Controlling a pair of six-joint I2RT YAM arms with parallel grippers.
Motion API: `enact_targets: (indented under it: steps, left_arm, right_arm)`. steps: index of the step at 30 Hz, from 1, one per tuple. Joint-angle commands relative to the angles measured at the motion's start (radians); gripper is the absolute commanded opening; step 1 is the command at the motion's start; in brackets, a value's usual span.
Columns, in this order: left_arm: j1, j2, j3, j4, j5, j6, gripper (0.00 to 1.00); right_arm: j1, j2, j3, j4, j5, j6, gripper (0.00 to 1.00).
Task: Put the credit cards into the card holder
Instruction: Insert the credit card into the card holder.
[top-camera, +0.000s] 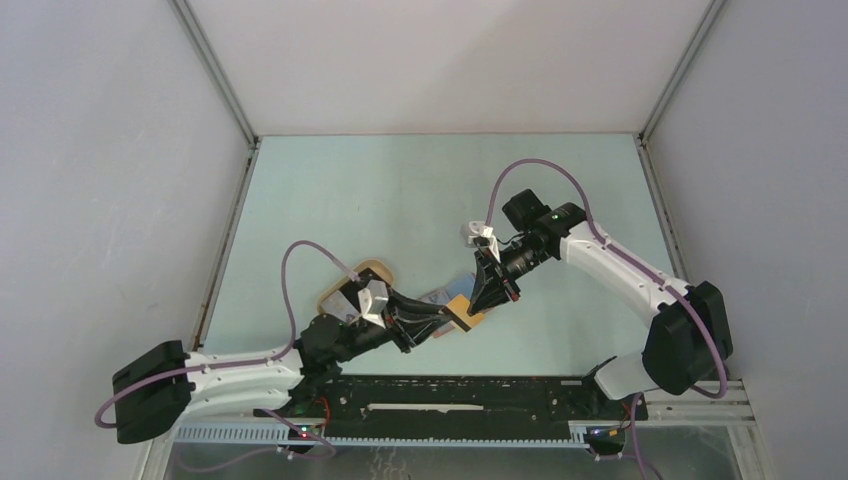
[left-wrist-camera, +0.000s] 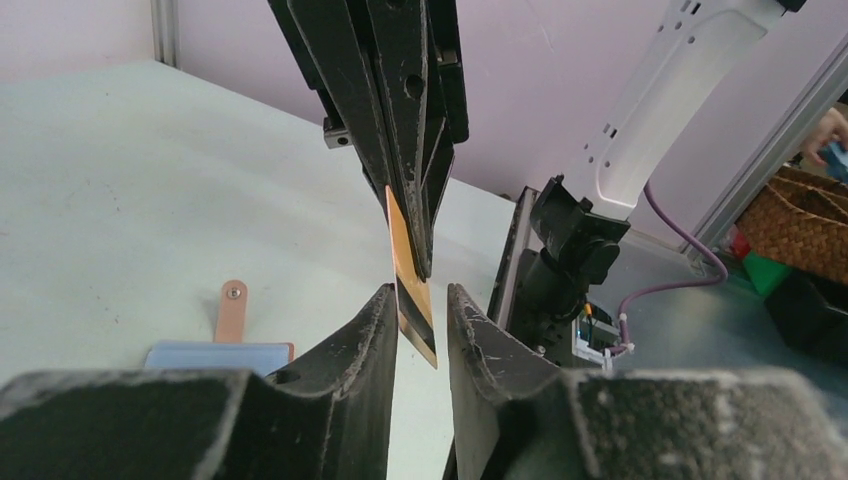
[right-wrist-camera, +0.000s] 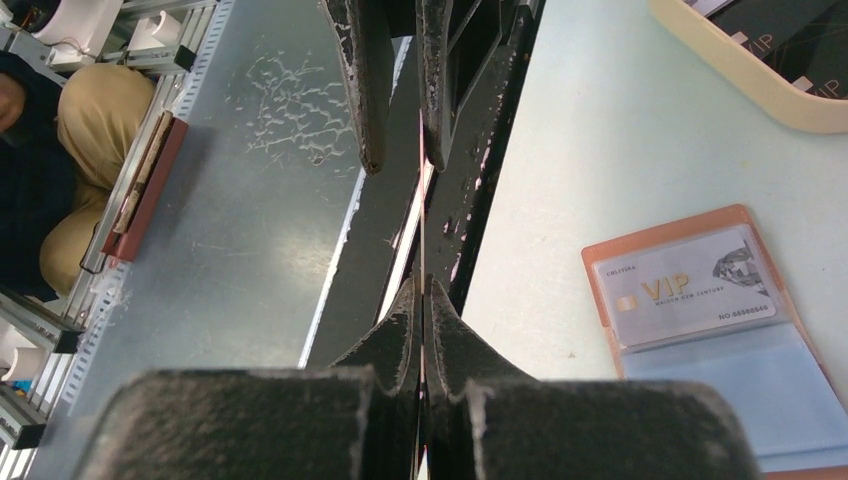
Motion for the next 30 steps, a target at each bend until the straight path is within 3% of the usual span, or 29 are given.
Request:
enact_targets:
  steps: [1, 13, 24, 30]
  left_arm:
    - [0.007, -0.018, 0.051, -0.055, 0.011, -0.010, 0.29]
    - [0.015, 0.063, 0.063, 0.061, 0.054, -0.057, 0.14]
    - [0.027, 0.075, 0.052, 0.105, 0.057, -0.096, 0.21]
    - [0.047, 0.094, 0.051, 0.119, 0.058, -0.137, 0.15]
  right_arm:
    - [-0.002, 0.006, 0.039, -0.004, -0.005, 0.019, 0.00]
    - [0.003, 0.024, 0.039, -0.005, 0.000, 0.022, 0.00]
    - [0.004, 0.029, 0.039, -0.005, 0.003, 0.022, 0.00]
    - [0.006, 0.033, 0.039, -0.007, 0.011, 0.016, 0.00]
